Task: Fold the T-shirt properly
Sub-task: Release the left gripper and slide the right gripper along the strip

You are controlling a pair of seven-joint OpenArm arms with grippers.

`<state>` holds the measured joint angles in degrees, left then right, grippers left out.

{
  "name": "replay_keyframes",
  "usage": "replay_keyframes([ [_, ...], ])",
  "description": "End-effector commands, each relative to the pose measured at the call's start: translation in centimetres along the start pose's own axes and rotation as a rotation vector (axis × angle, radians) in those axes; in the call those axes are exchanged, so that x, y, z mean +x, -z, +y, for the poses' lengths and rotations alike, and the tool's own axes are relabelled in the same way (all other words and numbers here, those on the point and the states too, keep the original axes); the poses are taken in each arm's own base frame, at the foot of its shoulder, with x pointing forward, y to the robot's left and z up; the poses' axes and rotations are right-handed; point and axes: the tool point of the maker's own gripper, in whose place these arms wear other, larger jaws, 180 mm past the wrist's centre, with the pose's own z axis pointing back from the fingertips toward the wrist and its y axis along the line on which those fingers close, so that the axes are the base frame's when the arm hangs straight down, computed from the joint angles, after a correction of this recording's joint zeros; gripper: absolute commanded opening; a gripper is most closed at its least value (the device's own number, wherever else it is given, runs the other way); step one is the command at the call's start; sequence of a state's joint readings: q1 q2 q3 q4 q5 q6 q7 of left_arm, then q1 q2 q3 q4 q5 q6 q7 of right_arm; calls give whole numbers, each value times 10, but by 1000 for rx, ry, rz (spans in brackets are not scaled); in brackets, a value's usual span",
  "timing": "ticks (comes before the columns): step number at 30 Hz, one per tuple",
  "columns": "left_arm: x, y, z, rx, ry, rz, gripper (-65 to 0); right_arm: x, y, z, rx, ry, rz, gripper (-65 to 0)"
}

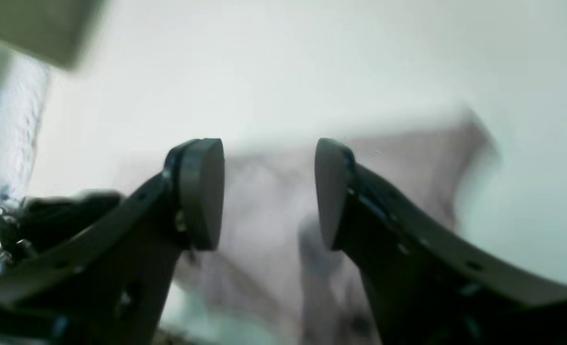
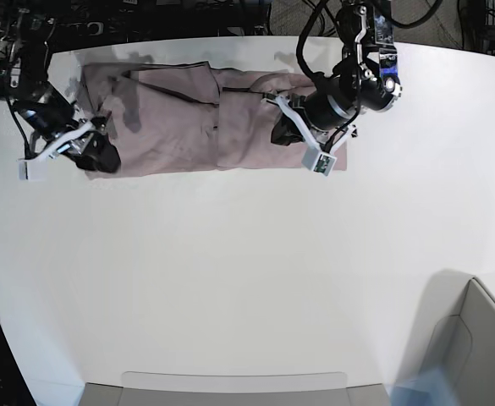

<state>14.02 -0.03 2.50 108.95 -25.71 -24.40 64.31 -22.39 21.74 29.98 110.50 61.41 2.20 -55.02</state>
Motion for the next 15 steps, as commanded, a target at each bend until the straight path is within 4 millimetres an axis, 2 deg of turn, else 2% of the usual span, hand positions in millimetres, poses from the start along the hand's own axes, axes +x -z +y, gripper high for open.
replay_keyframes([
  [1,6,-3,-3,-9,6,-25,-650,7,-6,1,49,21,-18,-344],
  [5,0,-2,-5,-14,1,-10,-650,-1,-25,-37,80,150,-33,-344],
  [8,-2,-2,-5,-15,-2,-8,-650,-9,-34,-67,36,203,-26,-344],
  [15,-4,-3,-2,-9,7,-1,-650,-26,-32,-94,-27,259,5,-344],
])
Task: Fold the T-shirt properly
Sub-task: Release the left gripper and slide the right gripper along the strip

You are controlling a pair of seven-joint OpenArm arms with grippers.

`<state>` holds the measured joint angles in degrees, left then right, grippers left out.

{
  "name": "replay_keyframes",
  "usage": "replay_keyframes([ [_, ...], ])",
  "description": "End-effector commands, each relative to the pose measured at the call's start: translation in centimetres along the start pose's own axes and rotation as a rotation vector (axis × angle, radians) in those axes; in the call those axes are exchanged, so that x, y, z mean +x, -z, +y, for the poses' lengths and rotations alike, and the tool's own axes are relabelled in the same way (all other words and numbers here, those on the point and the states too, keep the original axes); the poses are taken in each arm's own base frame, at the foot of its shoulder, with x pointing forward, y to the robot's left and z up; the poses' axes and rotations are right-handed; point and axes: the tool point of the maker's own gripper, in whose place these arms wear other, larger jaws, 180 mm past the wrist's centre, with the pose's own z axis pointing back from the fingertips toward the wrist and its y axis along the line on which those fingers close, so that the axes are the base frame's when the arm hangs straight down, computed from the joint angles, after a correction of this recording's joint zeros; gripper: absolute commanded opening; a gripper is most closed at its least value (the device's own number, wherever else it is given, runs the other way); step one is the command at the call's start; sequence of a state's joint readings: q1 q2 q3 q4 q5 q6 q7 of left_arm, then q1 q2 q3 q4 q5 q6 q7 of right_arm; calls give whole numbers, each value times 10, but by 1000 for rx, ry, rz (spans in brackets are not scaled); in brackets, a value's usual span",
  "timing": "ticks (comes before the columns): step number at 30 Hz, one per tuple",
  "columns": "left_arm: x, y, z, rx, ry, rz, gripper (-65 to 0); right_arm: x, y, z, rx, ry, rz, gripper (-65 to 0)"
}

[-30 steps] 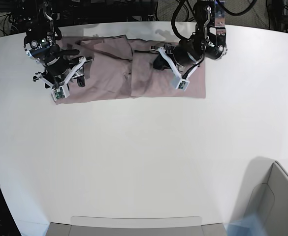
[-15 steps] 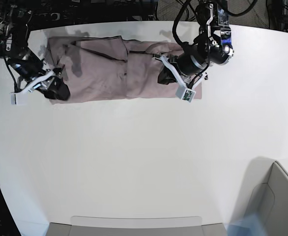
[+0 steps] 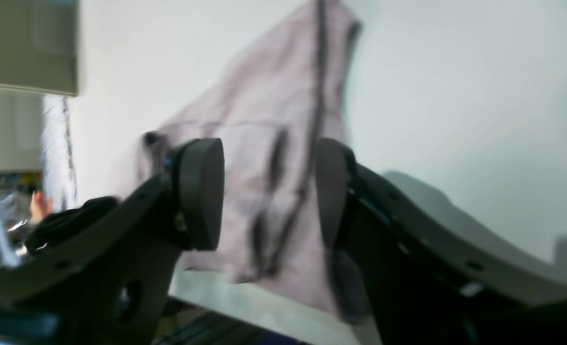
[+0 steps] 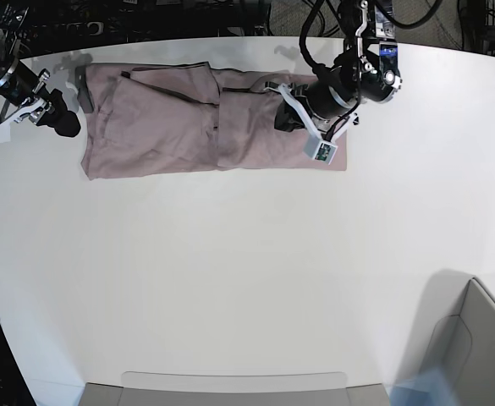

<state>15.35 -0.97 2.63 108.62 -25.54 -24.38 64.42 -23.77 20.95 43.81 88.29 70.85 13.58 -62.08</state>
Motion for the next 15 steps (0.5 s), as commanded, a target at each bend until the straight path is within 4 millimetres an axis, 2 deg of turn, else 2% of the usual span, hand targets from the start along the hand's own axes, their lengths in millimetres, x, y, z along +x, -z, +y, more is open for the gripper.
replay_keyframes([
  [1,10,-2,-6,-18,9,-36,-650,13,-1,3,12,-20,-30,-344],
  [6,10,-3,-4,-12,8,-37,-650,8,11,-16,-51,1,-12,-345],
  [10,9,-3,-3,-10,8,-36,-650,-6,31,-10,-73,-70,71,-345],
  [15,10,-3,-3,-11,7,-37,-650,-26,45,-3,-71,-100,144,-345],
])
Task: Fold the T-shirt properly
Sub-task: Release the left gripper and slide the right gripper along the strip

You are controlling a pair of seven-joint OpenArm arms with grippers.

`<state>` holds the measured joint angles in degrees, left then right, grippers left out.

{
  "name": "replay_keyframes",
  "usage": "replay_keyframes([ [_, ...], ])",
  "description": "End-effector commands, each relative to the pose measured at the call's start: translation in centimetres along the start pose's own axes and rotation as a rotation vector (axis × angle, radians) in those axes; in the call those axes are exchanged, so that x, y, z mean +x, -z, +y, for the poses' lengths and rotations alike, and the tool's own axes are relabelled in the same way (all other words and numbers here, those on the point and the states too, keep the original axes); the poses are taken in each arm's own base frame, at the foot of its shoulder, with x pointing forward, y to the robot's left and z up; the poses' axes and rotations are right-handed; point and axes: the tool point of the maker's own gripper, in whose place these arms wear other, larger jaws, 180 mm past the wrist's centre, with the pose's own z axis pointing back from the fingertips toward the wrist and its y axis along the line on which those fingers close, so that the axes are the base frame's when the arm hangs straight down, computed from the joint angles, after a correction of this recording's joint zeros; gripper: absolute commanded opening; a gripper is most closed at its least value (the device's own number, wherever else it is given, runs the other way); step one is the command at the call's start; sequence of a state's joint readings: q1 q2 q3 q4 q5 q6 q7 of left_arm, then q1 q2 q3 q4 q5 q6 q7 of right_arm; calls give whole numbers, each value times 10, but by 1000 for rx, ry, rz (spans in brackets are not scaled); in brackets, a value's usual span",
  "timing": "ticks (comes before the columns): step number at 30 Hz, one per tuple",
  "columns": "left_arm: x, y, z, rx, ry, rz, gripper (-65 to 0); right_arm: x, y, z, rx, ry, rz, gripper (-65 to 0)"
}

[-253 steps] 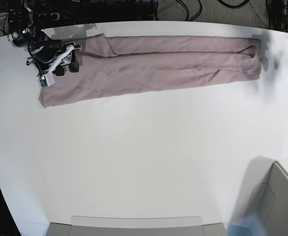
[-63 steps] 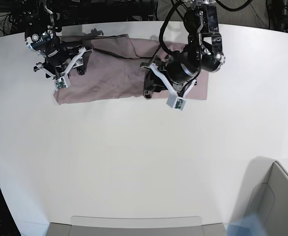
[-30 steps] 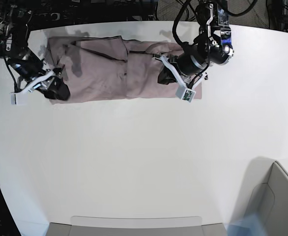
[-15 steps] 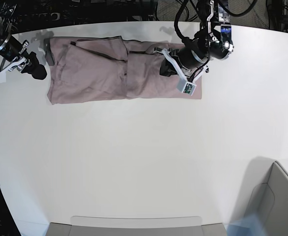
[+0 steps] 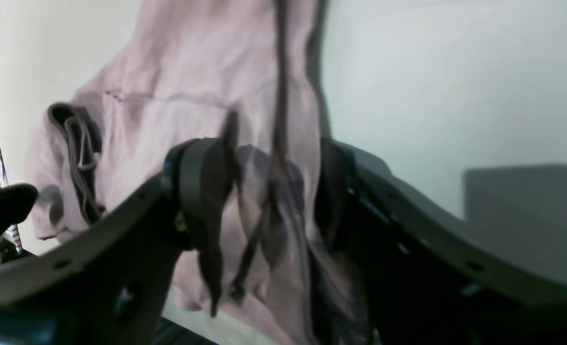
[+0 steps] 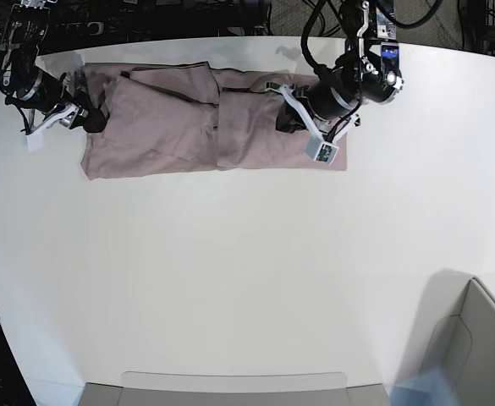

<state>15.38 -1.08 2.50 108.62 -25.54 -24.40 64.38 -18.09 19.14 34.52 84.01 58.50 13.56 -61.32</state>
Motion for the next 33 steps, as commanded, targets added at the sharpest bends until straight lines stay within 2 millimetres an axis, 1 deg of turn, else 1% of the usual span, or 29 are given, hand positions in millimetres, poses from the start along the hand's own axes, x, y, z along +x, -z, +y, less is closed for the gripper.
replay_keyframes([
  [1,10,-3,-4,-13,8,-36,-650,0,1,5,9,-22,5,-345],
  [6,9,-3,-3,-10,11,-33,-650,-12,13,19,48,-12,27,-345],
  [11,9,-3,-3,-10,11,-33,-650,-17,21,51,106,-82,45,-345],
  [13,9,-3,-3,-10,11,-33,-650,-20,24,58,120,-97,59,-347],
  [15,9,-3,-3,-10,12,-34,-650,-19,28,64,135,-111,66,-352],
  [16,10,-4,-3,-10,13,-35,-650,-19,29,65,137,-118,70,-367],
  [19,11,-4,-4,-11,15,-40,-650,-16,28,64,133,-121,66,-476],
  [21,15,-9,-6,-9,26,-56,-650,-8,29,63,114,-115,53,-580],
  [22,15,-14,-9,-8,32,-64,-650,-6,28,56,76,-104,56,-628],
  [23,19,-19,-12,-7,41,-81,-650,-1,28,50,39,-98,52,-650],
  [24,23,-23,-14,-6,49,-97,-650,6,28,46,7,-101,44,-650],
  [26,26,-25,-15,-6,51,-113,-650,18,26,38,-45,-116,22,-650],
  [29,26,-25,-15,-5,50,-113,-650,56,13,21,-145,-154,-60,-650],
  [31,25,-25,-14,-4,51,-111,-650,81,3,14,-219,-206,-107,-650],
  [33,24,-25,-14,-3,51,-109,-650,103,-6,16,-290,-290,-142,-650],
])
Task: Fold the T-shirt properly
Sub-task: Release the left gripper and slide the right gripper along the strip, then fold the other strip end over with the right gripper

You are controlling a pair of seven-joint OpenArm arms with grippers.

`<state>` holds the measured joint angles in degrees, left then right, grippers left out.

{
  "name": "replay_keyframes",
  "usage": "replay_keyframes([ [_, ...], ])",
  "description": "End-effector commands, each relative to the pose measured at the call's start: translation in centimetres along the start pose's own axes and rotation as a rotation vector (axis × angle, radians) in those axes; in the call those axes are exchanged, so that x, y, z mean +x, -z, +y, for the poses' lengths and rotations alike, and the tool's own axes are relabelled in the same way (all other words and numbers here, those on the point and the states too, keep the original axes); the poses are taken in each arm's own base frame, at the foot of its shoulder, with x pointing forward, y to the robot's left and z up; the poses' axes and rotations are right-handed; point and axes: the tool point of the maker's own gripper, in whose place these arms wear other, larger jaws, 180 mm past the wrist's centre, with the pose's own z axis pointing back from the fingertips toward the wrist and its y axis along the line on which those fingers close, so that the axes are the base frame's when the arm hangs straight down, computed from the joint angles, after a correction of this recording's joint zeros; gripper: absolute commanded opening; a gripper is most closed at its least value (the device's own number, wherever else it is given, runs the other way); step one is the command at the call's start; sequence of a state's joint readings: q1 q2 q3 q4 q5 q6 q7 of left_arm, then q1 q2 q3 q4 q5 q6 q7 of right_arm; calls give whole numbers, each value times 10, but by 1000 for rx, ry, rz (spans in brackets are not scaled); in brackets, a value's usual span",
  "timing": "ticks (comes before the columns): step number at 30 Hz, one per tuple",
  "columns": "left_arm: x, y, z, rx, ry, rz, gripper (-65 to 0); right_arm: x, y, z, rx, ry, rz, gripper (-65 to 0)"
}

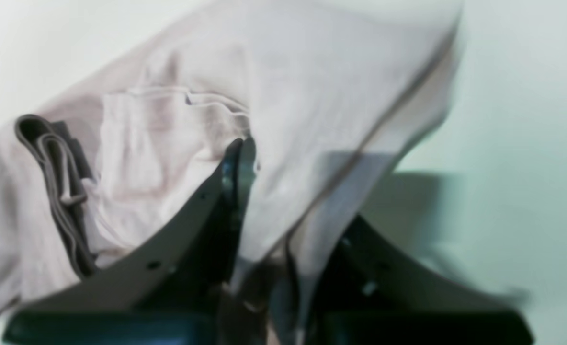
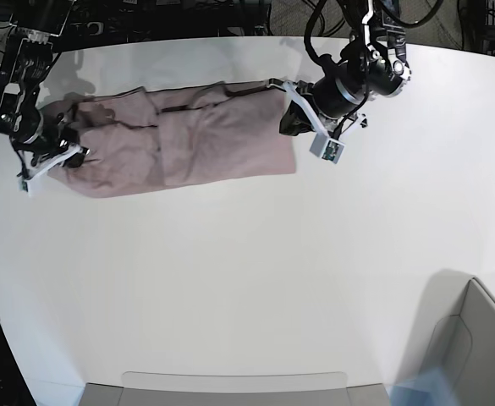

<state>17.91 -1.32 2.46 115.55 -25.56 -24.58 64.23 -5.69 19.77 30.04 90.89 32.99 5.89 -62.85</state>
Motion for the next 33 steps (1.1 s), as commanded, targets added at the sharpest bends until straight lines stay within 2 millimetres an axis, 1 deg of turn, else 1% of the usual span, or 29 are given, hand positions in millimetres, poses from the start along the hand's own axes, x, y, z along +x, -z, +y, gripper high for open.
replay_keyframes([
  [1,10,-3,-2,-8,4,-40,-650,33,-11,6,-12,-64,-93,-650],
  [3,2,-8,10,26,-23,-26,-650,51,-17,15,-72,-176,-127,-650],
  [4,-1,-11,17,49,-41,-25,-650,58,-20,25,-99,-245,-142,-650],
  [6,-4,-17,30,87,-63,-25,-650,62,-22,42,-141,-367,-152,-650],
  [8,-5,-25,47,133,-85,-33,-650,58,-20,67,-181,-493,-128,-650],
  [9,-6,-28,53,154,-96,-35,-650,56,-19,77,-194,-529,-125,-650],
  [10,-11,-33,62,180,-111,-30,-650,51,-16,88,-207,-571,-118,-650],
  [12,-19,-43,77,230,-142,-24,-650,46,-13,110,-220,-637,-130,-650],
  [15,-26,-54,93,280,-171,-9,-650,33,-8,135,-228,-702,-131,-650],
  [17,-30,-58,99,300,-184,-1,-650,28,-5,156,-222,-753,-148,-650],
  [18,-32,-59,101,304,-190,3,-650,22,-4,164,-220,-781,-145,-650],
  [21,-34,-59,103,307,-196,8,-650,7,-3,185,-219,-861,-142,-650],
  [25,-34,-59,103,307,-197,9,-650,-17,-2,204,-206,-927,-124,-650],
  [30,-34,-59,103,307,-197,9,-650,-39,-1,212,-170,-952,-88,-650],
  [33,-33,-58,103,307,-197,8,-650,-45,-2,214,-160,-955,-82,-650],
])
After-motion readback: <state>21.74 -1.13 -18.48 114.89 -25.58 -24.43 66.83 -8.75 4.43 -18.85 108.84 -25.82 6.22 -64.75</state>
